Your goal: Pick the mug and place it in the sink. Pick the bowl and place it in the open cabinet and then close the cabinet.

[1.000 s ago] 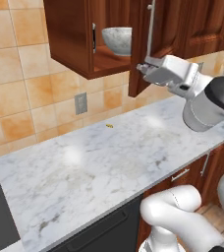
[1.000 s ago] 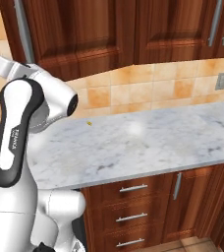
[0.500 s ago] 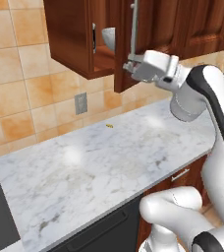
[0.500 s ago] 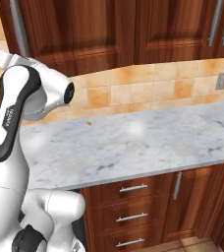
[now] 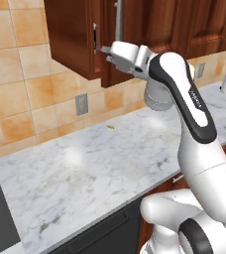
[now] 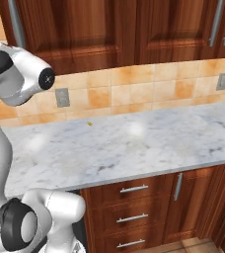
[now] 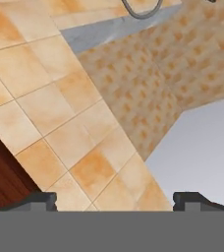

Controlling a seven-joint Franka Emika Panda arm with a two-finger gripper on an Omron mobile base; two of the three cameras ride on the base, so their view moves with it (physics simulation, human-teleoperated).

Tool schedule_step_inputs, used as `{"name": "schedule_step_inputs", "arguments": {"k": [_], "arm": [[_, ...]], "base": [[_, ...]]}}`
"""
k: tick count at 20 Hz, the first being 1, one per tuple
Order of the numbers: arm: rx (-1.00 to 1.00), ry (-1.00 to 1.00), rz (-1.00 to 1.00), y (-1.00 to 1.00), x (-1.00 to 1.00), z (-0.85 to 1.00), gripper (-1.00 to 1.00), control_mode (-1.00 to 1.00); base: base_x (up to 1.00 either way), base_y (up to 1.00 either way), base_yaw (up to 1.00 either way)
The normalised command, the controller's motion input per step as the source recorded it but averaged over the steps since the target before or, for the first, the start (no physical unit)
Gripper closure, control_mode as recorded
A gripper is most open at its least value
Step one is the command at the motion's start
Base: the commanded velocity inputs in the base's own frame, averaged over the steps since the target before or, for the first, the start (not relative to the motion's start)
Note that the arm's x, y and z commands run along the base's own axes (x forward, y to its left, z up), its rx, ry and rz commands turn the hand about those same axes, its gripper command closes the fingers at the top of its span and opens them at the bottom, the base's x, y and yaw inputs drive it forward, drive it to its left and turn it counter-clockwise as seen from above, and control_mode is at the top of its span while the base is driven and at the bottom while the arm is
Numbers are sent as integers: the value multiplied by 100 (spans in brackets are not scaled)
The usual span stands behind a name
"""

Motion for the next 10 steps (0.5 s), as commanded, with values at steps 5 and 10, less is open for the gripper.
{"name": "schedule_step_inputs", "arguments": {"k": [5,10], "arm": [[1,-21,-7,-5,100,-73,-100,-100],[3,-19,0,-11,100,-82,-100,-100]], "base": [[0,0,0],[0,0,0]]}}
